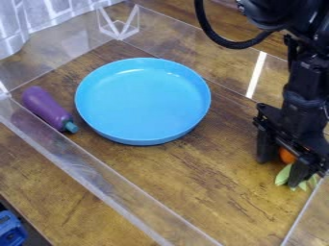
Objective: Move the carrot to the left side
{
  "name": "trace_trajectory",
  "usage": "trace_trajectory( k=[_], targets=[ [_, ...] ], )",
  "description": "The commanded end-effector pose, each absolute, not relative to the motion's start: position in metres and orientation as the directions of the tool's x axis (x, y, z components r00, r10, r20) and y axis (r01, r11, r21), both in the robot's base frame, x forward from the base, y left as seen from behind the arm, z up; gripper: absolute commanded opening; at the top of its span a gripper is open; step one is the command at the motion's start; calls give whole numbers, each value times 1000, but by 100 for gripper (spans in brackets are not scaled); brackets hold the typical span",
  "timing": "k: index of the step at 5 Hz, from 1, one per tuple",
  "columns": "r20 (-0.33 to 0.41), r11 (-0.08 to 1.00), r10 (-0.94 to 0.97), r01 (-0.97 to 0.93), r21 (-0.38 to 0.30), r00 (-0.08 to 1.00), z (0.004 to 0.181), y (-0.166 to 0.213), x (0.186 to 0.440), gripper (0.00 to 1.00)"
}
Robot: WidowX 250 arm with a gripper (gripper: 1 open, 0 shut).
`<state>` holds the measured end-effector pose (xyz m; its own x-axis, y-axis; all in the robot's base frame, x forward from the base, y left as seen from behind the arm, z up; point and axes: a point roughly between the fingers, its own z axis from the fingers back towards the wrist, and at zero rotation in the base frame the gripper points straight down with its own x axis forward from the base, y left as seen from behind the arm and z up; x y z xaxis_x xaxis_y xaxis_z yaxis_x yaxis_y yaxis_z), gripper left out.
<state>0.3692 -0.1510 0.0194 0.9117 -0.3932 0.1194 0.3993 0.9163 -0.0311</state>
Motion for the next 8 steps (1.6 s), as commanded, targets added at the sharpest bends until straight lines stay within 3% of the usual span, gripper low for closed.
trace_trajectory(
  k=[1,8],
  targets=[
    [110,910,-407,413,-33,907,9,-150,370,0],
    [106,895,-439,444,-34,892,8,-150,369,0]
  ],
)
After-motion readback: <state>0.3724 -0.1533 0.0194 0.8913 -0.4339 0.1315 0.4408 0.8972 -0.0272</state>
